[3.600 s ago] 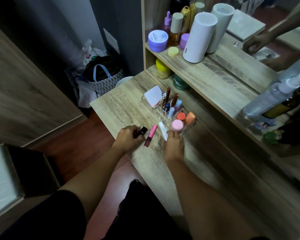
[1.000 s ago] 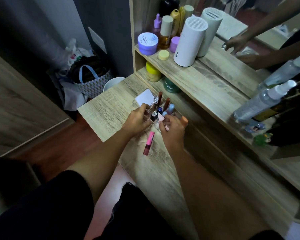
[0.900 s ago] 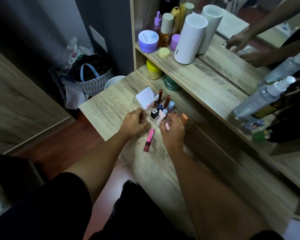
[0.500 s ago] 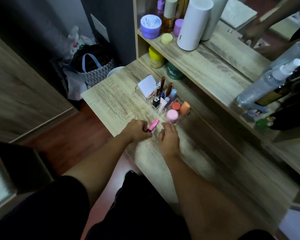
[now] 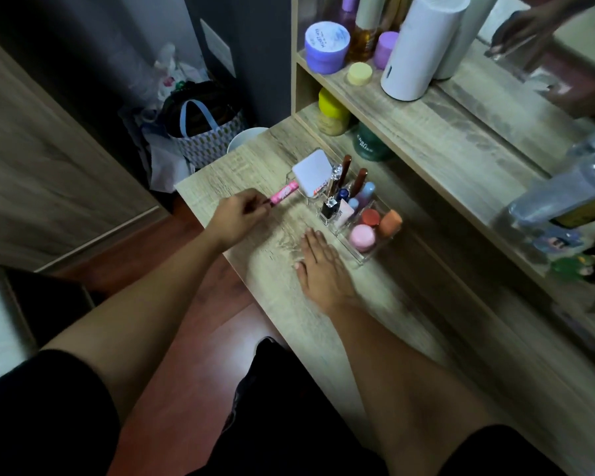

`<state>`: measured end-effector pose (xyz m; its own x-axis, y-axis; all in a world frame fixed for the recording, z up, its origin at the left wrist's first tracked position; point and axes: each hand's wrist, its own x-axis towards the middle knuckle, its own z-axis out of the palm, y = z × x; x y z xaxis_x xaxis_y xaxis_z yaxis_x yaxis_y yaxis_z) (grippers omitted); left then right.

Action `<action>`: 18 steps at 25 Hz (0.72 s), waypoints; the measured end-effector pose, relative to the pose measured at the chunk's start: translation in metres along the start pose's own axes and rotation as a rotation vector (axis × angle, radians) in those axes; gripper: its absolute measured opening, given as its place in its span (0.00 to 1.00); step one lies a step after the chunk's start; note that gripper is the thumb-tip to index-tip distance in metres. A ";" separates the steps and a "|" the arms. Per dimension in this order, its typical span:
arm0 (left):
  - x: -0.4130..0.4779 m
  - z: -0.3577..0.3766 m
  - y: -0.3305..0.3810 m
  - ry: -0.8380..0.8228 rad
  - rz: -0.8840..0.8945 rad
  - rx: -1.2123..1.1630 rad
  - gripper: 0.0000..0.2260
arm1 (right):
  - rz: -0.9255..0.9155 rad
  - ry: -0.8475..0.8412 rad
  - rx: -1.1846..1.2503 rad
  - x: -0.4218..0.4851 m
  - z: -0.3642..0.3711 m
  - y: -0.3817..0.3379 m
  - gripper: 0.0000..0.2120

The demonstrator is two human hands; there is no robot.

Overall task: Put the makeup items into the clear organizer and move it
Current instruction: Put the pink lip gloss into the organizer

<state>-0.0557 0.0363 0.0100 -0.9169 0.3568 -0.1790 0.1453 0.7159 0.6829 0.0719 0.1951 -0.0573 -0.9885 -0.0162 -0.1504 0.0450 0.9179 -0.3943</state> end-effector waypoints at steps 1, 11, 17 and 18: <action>0.005 -0.004 0.001 0.017 0.004 -0.017 0.08 | -0.008 -0.014 -0.006 0.002 0.002 0.002 0.27; 0.047 -0.008 0.040 -0.072 0.247 0.127 0.12 | 0.026 -0.013 -0.062 0.004 0.016 0.007 0.30; 0.058 0.008 0.060 -0.152 0.244 0.150 0.16 | 0.033 -0.005 -0.076 0.004 0.018 0.007 0.30; 0.059 0.010 0.062 -0.130 0.210 0.071 0.16 | 0.032 -0.011 -0.079 0.004 0.019 0.008 0.29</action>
<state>-0.0966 0.1078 0.0347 -0.8088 0.5733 -0.1312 0.3579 0.6568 0.6638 0.0711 0.1946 -0.0777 -0.9850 0.0100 -0.1724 0.0650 0.9463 -0.3166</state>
